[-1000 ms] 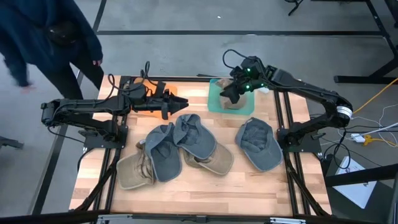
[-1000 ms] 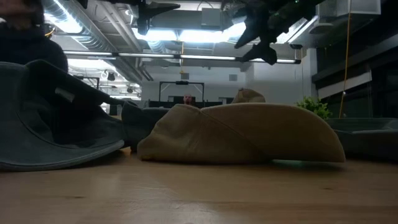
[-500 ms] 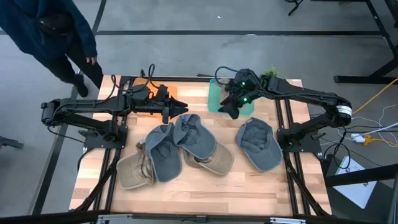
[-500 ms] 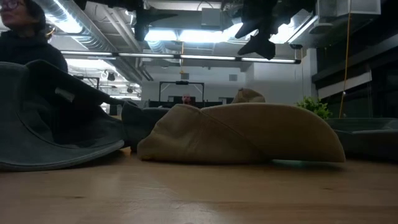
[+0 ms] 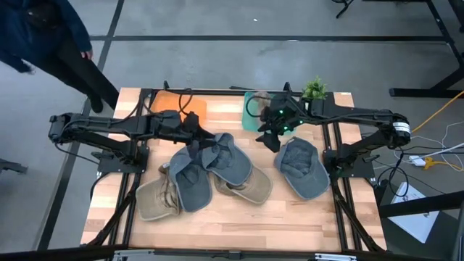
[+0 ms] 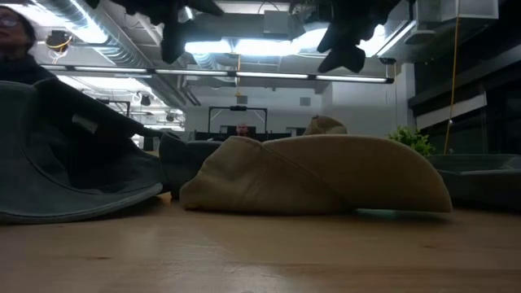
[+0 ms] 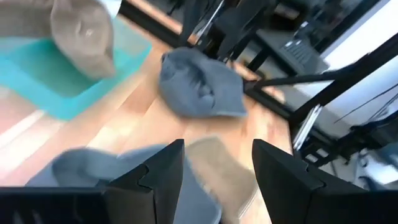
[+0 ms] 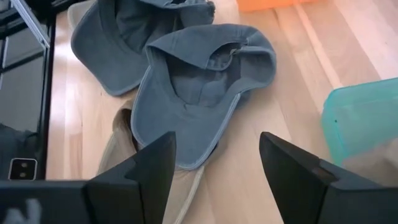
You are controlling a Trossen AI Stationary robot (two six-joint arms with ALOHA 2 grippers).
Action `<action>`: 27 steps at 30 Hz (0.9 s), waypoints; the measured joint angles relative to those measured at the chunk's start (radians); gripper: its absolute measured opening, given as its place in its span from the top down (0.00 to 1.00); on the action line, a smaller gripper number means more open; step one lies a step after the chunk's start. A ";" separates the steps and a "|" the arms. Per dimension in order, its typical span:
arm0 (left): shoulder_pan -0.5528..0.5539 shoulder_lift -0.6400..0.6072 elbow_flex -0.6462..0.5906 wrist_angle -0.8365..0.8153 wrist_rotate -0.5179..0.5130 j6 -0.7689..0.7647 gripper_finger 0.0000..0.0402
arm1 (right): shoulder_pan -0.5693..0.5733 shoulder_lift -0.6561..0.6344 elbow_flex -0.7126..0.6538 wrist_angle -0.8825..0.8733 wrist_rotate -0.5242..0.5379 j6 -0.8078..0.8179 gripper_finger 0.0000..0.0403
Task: Pick & Place hat
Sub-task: Put the middle gray cap into the orange bin
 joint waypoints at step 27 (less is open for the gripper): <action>-0.068 0.247 0.000 -0.082 -0.021 0.084 0.54 | 0.030 0.000 -0.146 0.031 0.000 0.012 0.43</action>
